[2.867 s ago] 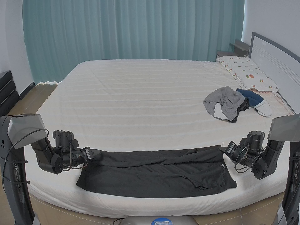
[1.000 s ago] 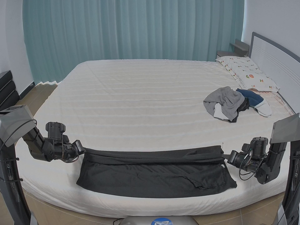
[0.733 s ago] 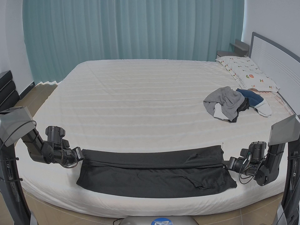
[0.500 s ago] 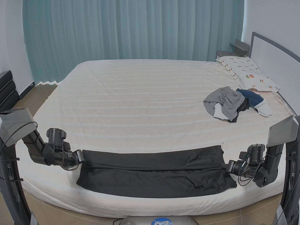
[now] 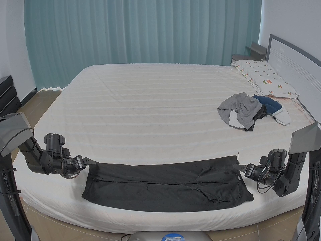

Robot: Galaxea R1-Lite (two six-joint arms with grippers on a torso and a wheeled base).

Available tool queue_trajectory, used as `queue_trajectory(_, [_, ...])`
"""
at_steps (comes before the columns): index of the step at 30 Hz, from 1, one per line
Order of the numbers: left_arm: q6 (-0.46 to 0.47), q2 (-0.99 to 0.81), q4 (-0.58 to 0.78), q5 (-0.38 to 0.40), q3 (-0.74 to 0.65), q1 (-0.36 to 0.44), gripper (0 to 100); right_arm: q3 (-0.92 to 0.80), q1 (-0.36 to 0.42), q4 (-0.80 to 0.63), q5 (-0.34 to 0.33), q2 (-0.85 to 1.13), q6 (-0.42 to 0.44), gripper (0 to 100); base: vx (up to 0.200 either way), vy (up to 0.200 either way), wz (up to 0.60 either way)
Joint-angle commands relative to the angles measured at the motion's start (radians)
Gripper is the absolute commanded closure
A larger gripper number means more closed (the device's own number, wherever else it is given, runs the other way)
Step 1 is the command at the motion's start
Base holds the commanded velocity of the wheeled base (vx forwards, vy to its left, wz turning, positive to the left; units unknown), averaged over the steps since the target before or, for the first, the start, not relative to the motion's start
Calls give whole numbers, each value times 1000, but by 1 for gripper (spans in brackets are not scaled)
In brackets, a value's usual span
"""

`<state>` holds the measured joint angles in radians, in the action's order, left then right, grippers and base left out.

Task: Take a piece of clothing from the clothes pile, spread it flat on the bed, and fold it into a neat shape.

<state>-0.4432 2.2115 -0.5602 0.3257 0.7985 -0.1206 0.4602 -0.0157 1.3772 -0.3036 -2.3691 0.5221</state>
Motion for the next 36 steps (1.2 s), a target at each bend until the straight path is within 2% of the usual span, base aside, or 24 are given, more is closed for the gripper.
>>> queue_trajectory(1, [-126, -6, -3, 35, 54, -2, 0, 51, -13, -9, 6, 31, 67, 0, 0, 0, 0])
queue_trajectory(4, [-206, 16, -9, 24, 94, 39, 0, 71, -24, -18, 6, 22, 75, 0, 0, 0, 0])
queue_trajectory(10, [-212, 42, -43, 13, 94, 73, 0, 133, -29, -43, 3, -39, 85, 0, 0, 0, 0])
queue_trajectory(12, [-210, 54, -43, 3, 96, 82, 0, 150, -29, -60, 3, -39, 114, 0, 0, 0, 0])
queue_trajectory(15, [-207, 71, -44, -24, 102, 93, 0, 161, -24, -76, 0, -35, 145, 0, 0, 0, 0])
queue_trajectory(16, [-204, 97, -50, -68, 119, 104, 0, 170, -20, -92, -3, -33, 173, 0, 0, 0, 0])
queue_trajectory(18, [-206, 116, -63, -103, 133, 110, 0, 178, -18, -98, -3, -36, 176, 0, 0, 0, 0])
queue_trajectory(19, [-206, 122, -70, -117, 134, 115, 100, 184, -18, -98, -5, -36, 179, 0, 0, 0, 0])
queue_trajectory(28, [-239, 126, -107, -169, 122, 98, 100, 256, 37, -101, 6, -101, 185, 0, 0, 0, 0])
queue_trajectory(35, [-273, 126, -110, -175, 125, 85, 100, 308, 39, -179, 8, -104, 187, 0, 0, 0, 0])
queue_trajectory(36, [-273, 126, -110, -175, 125, 85, 100, 319, 37, -188, 8, -110, 187, 100, 0, 0, 0])
